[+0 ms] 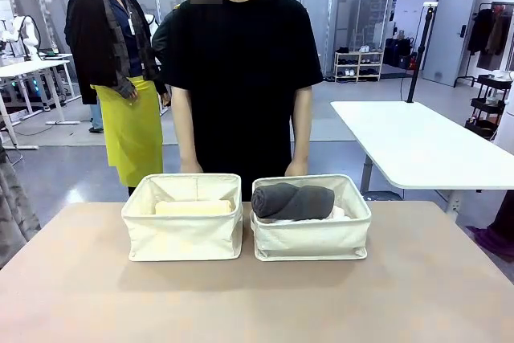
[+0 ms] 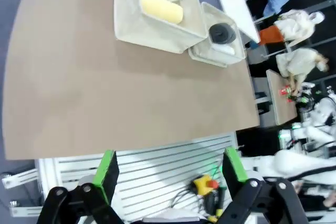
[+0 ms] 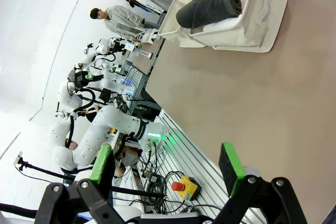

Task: Divide the towels into two baskets.
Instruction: Pick up one hotel-folded towel from the bottom of the table and place it in the Fabric basket indicated by the person.

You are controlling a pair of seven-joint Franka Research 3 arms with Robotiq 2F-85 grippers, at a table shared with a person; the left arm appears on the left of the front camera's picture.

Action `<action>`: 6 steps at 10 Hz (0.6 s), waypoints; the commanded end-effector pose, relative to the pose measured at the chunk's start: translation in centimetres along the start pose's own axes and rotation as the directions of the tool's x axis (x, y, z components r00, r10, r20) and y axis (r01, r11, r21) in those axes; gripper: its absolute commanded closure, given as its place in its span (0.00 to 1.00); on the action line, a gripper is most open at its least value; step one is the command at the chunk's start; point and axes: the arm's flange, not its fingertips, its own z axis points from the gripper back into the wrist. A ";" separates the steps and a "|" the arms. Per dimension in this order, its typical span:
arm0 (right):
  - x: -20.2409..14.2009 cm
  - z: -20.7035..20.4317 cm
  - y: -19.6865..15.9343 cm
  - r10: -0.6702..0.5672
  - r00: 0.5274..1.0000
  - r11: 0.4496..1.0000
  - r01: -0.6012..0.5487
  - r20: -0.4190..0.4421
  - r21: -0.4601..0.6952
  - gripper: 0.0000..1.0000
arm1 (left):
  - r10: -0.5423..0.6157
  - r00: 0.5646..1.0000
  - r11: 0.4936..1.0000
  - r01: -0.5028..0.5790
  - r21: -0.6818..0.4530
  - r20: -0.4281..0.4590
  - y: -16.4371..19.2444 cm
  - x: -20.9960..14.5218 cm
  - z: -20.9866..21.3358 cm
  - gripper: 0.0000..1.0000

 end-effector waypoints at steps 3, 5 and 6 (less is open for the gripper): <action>0.0 0.1 0.5 0.005 1.000 1.000 -0.005 0.004 0.008 0.00 | 0.064 0.998 0.997 -0.063 -0.042 0.012 -0.1 0.1 0.4 0.00; 0.0 0.1 0.5 0.005 1.000 1.000 -0.005 0.004 0.008 0.00 | 0.064 0.998 0.997 -0.063 -0.042 0.012 -0.1 0.1 0.4 0.00; 0.0 0.1 0.5 0.005 1.000 1.000 -0.005 0.004 0.008 0.00 | 0.064 0.998 0.997 -0.063 -0.042 0.012 -0.1 0.1 0.4 0.00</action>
